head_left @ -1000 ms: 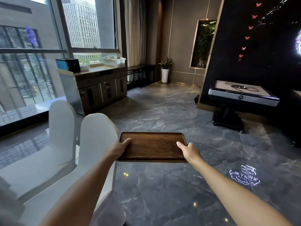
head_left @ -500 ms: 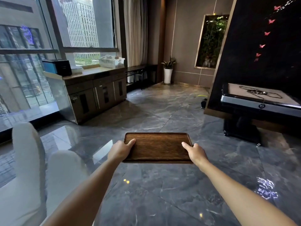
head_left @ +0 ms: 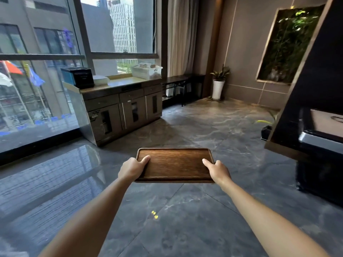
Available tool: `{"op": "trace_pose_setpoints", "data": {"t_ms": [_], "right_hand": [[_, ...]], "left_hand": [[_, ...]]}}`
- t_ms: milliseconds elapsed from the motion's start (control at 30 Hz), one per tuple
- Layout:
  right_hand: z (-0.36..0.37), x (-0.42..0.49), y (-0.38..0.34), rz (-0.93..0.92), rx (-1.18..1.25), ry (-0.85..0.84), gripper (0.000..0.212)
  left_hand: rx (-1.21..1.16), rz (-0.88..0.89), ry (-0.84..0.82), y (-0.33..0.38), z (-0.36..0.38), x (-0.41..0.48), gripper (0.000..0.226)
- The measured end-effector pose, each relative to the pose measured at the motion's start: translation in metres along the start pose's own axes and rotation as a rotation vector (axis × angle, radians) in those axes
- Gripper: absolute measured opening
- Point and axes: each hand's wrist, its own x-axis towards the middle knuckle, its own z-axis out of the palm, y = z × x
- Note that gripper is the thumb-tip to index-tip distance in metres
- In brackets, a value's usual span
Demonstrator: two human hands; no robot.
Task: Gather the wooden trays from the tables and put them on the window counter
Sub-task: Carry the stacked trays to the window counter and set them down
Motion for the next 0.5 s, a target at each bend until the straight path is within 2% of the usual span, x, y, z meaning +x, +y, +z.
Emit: {"op": "trace_pose_setpoints", "data": {"t_ms": [67,200,500], "right_hand": [[0.016,0.052,-0.010,-0.004,-0.010,-0.018,0.047],[0.053,0.160,-0.040,-0.014,-0.001,-0.037,0.055],[0.108,0.405,-0.171,-0.075,-0.002,-0.040,0.054]], "left_hand": [[0.008,-0.011,0.000,0.009,0.010,0.048,0.068],[0.020,-0.006,0.028,0.032,0.019,0.160,0.068],[-0.032,-0.034,0.130,0.113,-0.005,0.412,0.068]]}}
